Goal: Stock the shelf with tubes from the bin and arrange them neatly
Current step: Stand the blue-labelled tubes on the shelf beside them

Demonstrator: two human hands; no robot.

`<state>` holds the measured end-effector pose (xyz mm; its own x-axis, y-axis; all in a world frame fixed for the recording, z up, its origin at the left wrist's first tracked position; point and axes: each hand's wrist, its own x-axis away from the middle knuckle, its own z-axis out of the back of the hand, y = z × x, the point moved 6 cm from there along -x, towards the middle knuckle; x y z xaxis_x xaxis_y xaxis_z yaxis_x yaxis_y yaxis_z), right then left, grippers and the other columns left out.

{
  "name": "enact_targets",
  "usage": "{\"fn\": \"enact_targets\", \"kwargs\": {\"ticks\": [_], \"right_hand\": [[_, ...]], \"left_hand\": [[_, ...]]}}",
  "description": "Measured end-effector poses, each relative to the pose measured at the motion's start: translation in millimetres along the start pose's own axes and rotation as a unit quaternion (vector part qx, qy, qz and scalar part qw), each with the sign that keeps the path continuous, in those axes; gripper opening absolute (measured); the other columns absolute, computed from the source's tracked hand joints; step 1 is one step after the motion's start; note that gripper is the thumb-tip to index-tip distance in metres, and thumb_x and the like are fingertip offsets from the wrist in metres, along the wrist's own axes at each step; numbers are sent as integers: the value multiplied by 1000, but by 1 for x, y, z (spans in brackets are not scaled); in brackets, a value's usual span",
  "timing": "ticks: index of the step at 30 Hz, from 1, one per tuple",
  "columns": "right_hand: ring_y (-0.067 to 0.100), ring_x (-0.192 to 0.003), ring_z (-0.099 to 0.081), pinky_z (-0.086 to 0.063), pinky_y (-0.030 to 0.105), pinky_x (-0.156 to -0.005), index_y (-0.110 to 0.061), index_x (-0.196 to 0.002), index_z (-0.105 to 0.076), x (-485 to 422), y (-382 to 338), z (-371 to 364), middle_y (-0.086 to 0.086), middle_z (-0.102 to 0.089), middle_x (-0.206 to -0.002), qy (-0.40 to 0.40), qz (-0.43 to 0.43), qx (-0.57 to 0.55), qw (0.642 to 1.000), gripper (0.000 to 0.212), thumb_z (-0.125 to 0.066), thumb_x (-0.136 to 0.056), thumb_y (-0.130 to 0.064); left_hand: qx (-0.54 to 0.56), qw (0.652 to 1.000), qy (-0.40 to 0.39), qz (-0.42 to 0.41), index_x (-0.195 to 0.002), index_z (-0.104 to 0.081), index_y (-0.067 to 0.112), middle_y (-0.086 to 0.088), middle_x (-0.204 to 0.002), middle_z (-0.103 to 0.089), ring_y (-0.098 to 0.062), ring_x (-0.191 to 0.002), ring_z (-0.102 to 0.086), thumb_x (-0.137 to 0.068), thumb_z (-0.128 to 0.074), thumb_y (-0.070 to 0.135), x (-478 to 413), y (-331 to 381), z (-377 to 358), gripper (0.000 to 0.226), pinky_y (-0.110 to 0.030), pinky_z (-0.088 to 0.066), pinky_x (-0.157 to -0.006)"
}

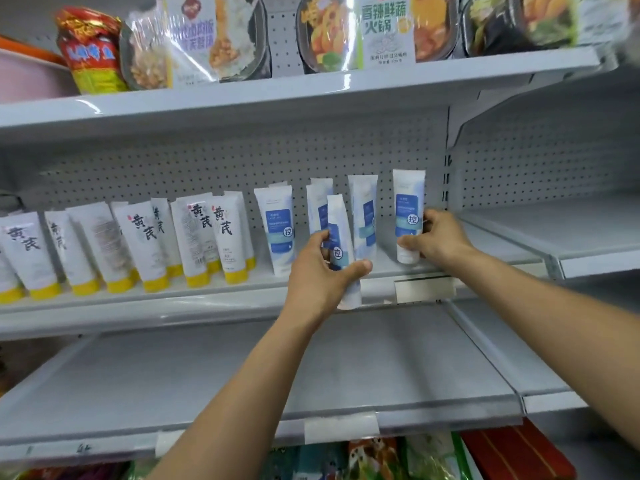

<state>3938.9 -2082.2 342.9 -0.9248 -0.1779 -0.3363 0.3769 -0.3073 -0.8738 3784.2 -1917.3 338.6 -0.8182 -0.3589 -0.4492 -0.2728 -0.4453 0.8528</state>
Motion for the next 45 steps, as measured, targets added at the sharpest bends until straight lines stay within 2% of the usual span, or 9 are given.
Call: {"fn": "enact_targets", "kwargs": {"ticks": [5,20,25,30,32,35,38,42,45], "right_hand": [[28,-95,-66,-54,47,-89,-10,-114,-61,-24,11,-7,12,-68,-108,-6,10,19,1000,42,-78,-75,-3],[26,-106,-61,-51,45,-94,-12,-123,-52,-66,29,-15,10,-62,-124,-69,-4,56,996,51,-77,-79,-10],[25,-122,-44,-41,40,-104,-10,-129,-44,-34,5,10,10,-44,-128,61,71,71,993,56,-74,-82,-18],[15,-96,-59,-51,29,-89,-19,-115,-57,29,-22,-20,0,-59,-105,-259,103,103,955,45,-79,-75,-17],[13,-91,-60,-52,30,-86,-18,-111,-59,46,-26,-26,1,-62,-102,-319,99,107,937,47,-82,-71,-18],[10,-72,-55,-48,29,-69,-14,-90,-61,57,-32,-31,-2,-60,-80,-326,113,64,936,27,-80,-71,-13],[9,-71,-56,-47,28,-70,-7,-85,-63,59,-31,-32,-2,-62,-76,-324,108,18,940,16,-74,-74,-6],[7,-77,-63,-52,27,-75,-13,-87,-67,56,-27,-30,-3,-69,-81,-310,102,-16,945,20,-76,-72,-4],[5,-75,-65,-52,21,-71,-20,-83,-63,50,-23,-26,-6,-70,-80,-288,95,-32,953,25,-78,-72,-3]], "left_hand": [[-34,999,19,-7,-131,-45,24,17,-99,-55,4,-88,-59,-72,-83,31,-10,-3,-9,71,-32,-55,-90],[-31,998,55,6,-115,-42,34,24,-94,-54,8,-83,-56,-73,-82,29,-16,-6,-20,58,-14,-49,-74],[-16,999,47,12,-116,-46,31,18,-93,-57,5,-77,-59,-74,-82,27,-12,-4,-22,56,-13,-52,-70],[23,999,37,10,-122,-51,20,13,-90,-61,10,-68,-62,-76,-81,18,-9,2,-29,55,-10,-51,-63],[36,999,37,12,-123,-52,18,12,-92,-64,8,-71,-64,-76,-81,16,-9,4,-32,56,-13,-55,-66],[41,998,35,15,-122,-53,19,11,-91,-64,1,-78,-66,-76,-81,17,-10,6,-37,54,-21,-58,-73],[33,999,27,10,-122,-54,22,11,-90,-63,1,-76,-66,-77,-80,18,-9,8,-41,52,-23,-58,-71],[25,1000,12,-1,-121,-55,24,12,-90,-62,9,-70,-63,-79,-78,20,-7,12,-44,49,-17,-57,-68],[-19,1000,3,4,-127,-53,28,7,-99,-62,-1,-84,-64,-84,-71,36,-9,8,-43,48,-33,-59,-80]]}}
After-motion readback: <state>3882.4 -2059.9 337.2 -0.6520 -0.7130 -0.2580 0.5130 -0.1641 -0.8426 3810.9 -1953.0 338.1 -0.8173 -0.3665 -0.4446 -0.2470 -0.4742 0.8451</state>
